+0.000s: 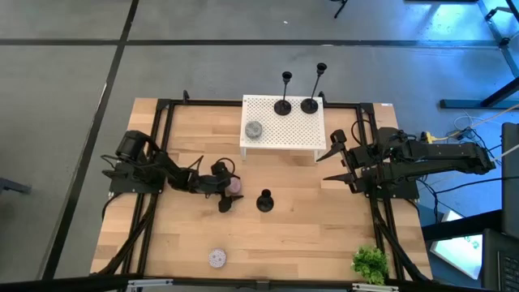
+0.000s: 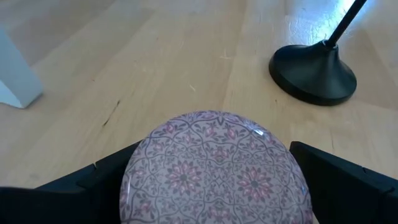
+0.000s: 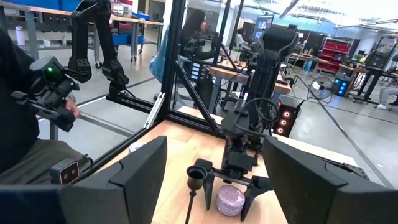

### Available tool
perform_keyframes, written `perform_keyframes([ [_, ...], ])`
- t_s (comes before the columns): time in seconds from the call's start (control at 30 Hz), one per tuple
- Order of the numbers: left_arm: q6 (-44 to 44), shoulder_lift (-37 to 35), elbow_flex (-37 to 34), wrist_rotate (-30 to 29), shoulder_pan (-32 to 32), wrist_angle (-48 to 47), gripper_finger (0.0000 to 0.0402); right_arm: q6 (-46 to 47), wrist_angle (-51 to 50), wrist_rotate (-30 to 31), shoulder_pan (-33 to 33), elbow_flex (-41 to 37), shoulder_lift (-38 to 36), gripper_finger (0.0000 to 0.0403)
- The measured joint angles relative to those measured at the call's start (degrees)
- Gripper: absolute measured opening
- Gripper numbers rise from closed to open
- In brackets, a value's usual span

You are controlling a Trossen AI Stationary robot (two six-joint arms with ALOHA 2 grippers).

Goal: Pick & Place candle stick holders
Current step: Put the pink scented candle on the shelf aligned with the other scented candle

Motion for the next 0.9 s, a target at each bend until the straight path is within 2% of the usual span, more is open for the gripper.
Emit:
perform_keyframes([
  [0.17,-0.82,-0.15,-0.09,1.60,-0.35,-0.06,0.0378,0.00,-0.01,0.00,0.01,0.00,0.02,0.0268],
  [0.67,-2.55,-0.07,-0.09,-0.53,-1.71,-0.73,0.0377,0.00,-0.03,0.00,0.01,0.00,0.02,0.0268],
  [0.9,-2.71,-0.06,-0.13,-0.66,-1.73,-0.87,0.0343,0.00,-0.03,-0.01,0.01,0.00,0.02,0.0268],
])
